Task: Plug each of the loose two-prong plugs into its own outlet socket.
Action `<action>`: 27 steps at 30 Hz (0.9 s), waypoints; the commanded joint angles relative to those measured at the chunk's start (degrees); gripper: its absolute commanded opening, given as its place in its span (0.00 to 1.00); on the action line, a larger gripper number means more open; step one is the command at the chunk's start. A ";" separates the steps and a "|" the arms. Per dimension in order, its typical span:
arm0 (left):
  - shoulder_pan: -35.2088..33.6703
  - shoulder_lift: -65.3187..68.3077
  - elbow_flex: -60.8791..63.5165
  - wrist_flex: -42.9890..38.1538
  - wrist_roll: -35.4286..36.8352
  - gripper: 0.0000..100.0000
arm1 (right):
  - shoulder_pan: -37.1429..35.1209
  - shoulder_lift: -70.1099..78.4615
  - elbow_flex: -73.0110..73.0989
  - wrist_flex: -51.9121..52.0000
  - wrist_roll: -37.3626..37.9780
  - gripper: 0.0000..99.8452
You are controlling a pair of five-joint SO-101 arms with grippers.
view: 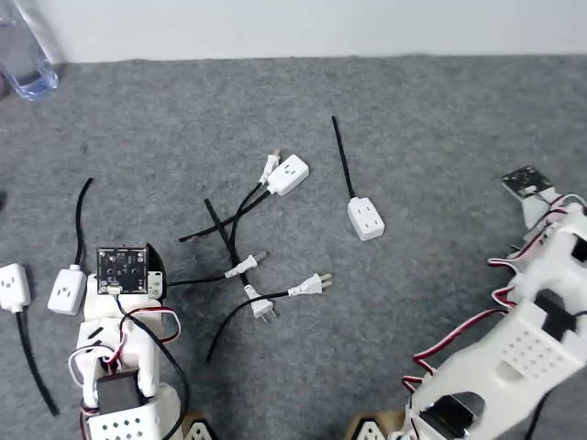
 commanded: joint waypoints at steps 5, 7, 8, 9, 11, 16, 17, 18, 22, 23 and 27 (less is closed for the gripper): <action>0.35 0.26 -0.31 -0.53 -0.97 0.12 | -0.75 -0.13 -2.11 0.57 -0.53 0.23; 0.35 0.26 -0.31 -0.53 -0.97 0.12 | -1.27 -0.13 -2.11 0.66 -0.53 0.16; 0.35 0.26 -0.31 -0.53 -0.97 0.12 | -1.63 -0.13 -2.11 0.75 -0.53 0.11; 0.35 0.26 -0.31 -0.53 -0.97 0.12 | -1.98 -0.13 -2.11 0.84 -0.53 0.06; 0.35 0.26 -0.31 -0.53 -0.97 0.12 | -2.95 -0.04 -2.02 0.92 -0.62 0.00; 0.44 0.26 -0.31 0.18 -1.05 0.12 | -5.76 -0.13 -2.37 0.48 -1.49 0.01; 0.44 0.26 -0.31 0.18 -1.05 0.12 | -6.55 -0.13 -2.99 0.48 -2.73 0.01; 0.44 0.26 -0.31 0.18 -1.05 0.12 | -7.52 -0.13 -3.69 0.57 -4.40 0.01; 0.44 0.26 -0.31 0.18 -1.05 0.12 | -10.51 -0.04 -6.68 0.92 -10.99 0.01; 0.44 0.26 -0.31 0.18 -1.05 0.12 | -10.95 -0.04 -6.95 0.92 -12.48 0.02; 0.44 0.26 -0.31 0.18 -1.05 0.12 | -10.77 -0.13 -7.03 1.01 -14.95 0.16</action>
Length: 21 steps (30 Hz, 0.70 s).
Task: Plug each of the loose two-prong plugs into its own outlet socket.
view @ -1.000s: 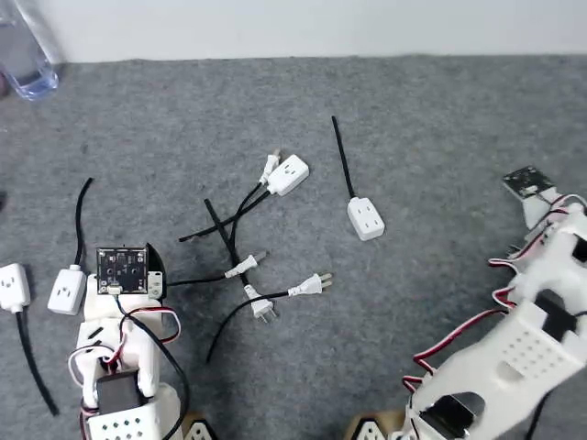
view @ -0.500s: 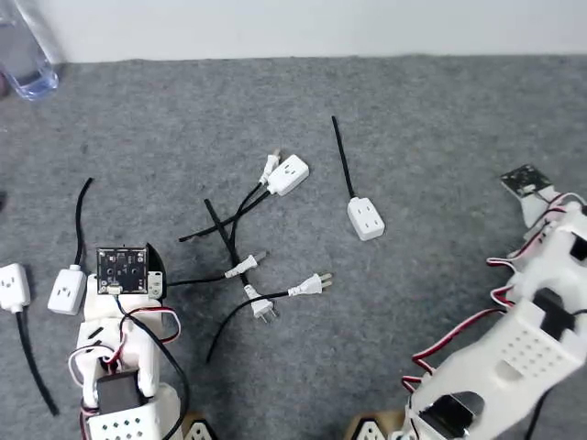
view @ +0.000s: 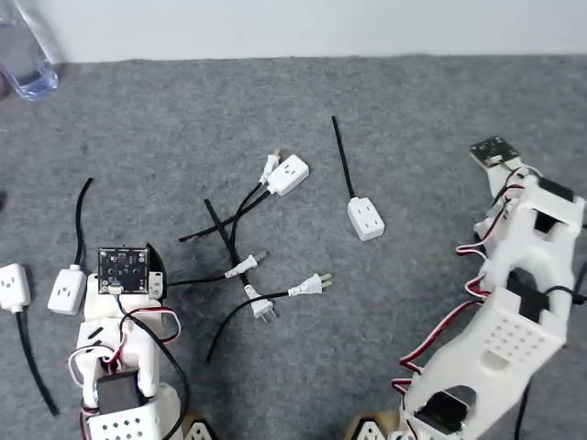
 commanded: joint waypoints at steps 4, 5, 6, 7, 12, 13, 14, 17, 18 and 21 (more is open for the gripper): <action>0.44 0.26 -0.31 0.18 -0.44 0.12 | 0.66 -0.66 -3.52 0.57 -1.76 0.37; 0.44 0.26 -0.31 0.18 -0.44 0.12 | 0.84 -1.27 -3.52 0.57 -1.67 0.41; 0.44 0.26 -0.31 0.18 -0.44 0.12 | 1.01 -2.07 -3.43 0.57 -1.67 0.43; 0.44 0.26 -0.31 0.18 -0.44 0.12 | 1.19 -3.12 -3.34 0.92 -1.67 0.44; 0.44 0.26 -0.31 0.18 -0.44 0.12 | -1.36 -11.21 -3.43 8.66 -2.02 0.44; 0.44 0.26 -0.31 0.18 -0.44 0.12 | -2.68 -13.05 -3.25 10.51 -2.11 0.44; 0.44 0.26 -0.31 0.18 -0.44 0.12 | -4.44 -14.73 -3.25 12.62 -2.11 0.44; 0.44 0.26 -0.31 0.18 -0.44 0.12 | -10.15 -18.59 -3.25 17.27 -2.20 0.44; 0.44 0.26 -0.31 0.18 -0.44 0.12 | -12.18 -19.65 -3.25 18.24 -2.55 0.44; 0.44 0.26 -0.31 0.09 -0.44 0.12 | -17.98 -22.02 -3.25 19.12 -6.42 0.44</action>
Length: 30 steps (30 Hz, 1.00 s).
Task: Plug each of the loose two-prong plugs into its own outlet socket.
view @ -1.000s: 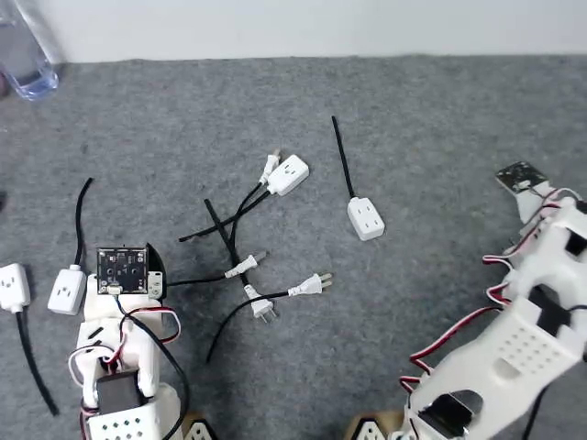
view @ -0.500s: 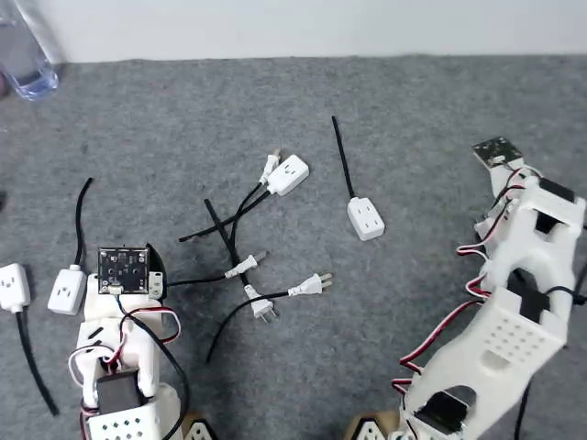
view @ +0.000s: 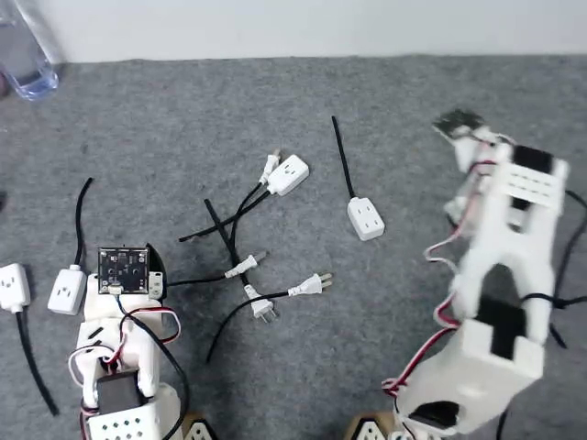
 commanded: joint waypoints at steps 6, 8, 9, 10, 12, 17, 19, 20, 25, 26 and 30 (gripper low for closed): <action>0.09 0.26 -0.31 0.00 -0.44 0.12 | -16.31 -3.74 -3.16 1.71 -10.55 0.44; 0.09 0.18 -0.31 0.00 -0.44 0.12 | -18.86 -1.89 -3.16 1.36 -12.13 0.44; 0.09 0.18 -0.31 0.00 -0.44 0.12 | -19.74 -0.84 -3.16 1.27 -12.48 0.44; 0.09 0.18 -0.31 0.00 -0.44 0.12 | -20.53 0.48 -3.43 1.19 -12.84 0.44; 0.00 0.09 -0.31 0.00 -0.44 0.12 | -21.76 2.77 -3.60 1.10 -12.84 0.44; 0.00 0.00 -0.31 0.00 -0.44 0.12 | -23.25 7.25 -3.52 -0.92 -12.84 0.44; 0.00 0.00 -0.31 -0.09 -0.44 0.12 | -23.25 8.84 -3.43 -1.71 -12.84 0.44; 0.00 0.00 -0.31 -0.09 -0.44 0.12 | -23.25 9.54 -3.52 -2.15 -12.84 0.44; 0.00 0.00 -0.31 -0.09 -0.44 0.12 | -23.60 12.53 -3.52 -4.26 -12.84 0.44; 0.00 0.00 -0.31 -0.09 -0.44 0.12 | -23.60 13.23 -3.52 -4.88 -12.84 0.44; 0.00 0.00 -0.31 -0.09 -0.44 0.12 | -23.60 16.13 -3.52 -7.16 -12.48 0.44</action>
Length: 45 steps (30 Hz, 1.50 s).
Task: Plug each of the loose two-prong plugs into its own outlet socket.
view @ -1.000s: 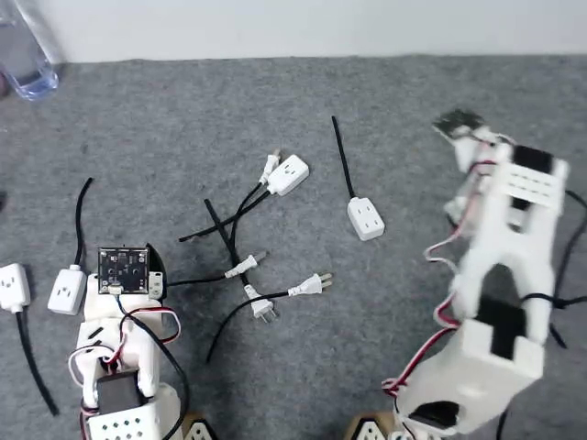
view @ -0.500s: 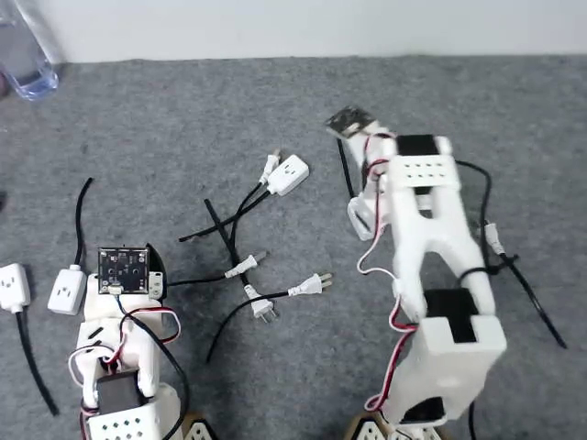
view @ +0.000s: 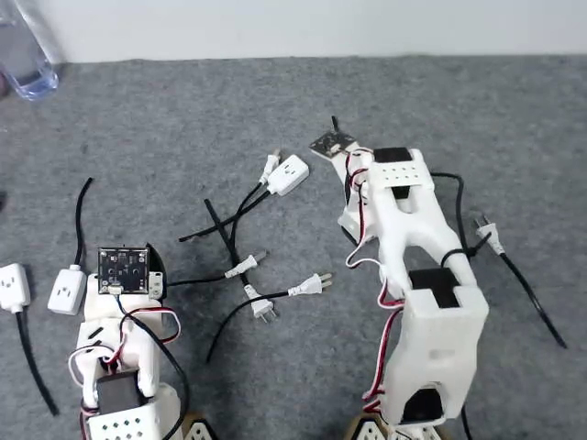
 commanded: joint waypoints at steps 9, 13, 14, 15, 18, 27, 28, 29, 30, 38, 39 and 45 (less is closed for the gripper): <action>0.00 0.09 -0.31 -0.09 -0.44 0.12 | -0.75 1.71 -3.60 -4.53 3.43 0.23; 0.00 0.09 -0.31 -0.09 -0.44 0.12 | -0.75 1.80 -3.34 -4.09 5.71 0.19; 0.00 0.09 -0.31 -0.09 -0.44 0.12 | -0.75 1.80 -3.25 -4.00 6.24 0.18; 0.00 0.09 -0.31 -0.09 -0.44 0.12 | -0.75 1.80 -3.25 -4.00 6.51 0.17; 0.00 0.09 -0.31 -0.09 -0.44 0.12 | -0.75 1.80 -3.16 -4.00 6.51 0.16; 0.00 0.09 -0.31 -0.09 -0.44 0.12 | -0.48 1.27 -5.45 0.04 6.86 0.01; 0.00 0.09 -0.31 -0.09 -0.44 0.12 | -0.57 1.27 -6.07 1.19 6.86 0.02; 0.00 0.09 -0.31 -0.09 -0.44 0.12 | -0.66 1.27 -6.86 2.33 6.95 0.01; 0.00 0.09 -0.31 -0.09 -0.44 0.12 | -0.75 1.27 -7.30 3.12 6.95 0.01; 0.00 0.18 -0.31 -0.09 -0.44 0.12 | 0.84 1.27 -7.74 6.11 9.41 0.01; 0.00 0.18 -0.31 -0.09 -0.44 0.12 | 1.19 1.27 -7.82 6.02 9.05 0.01; 0.00 0.18 -0.31 -0.09 -0.44 0.12 | 0.13 0.57 -9.41 7.78 9.14 0.04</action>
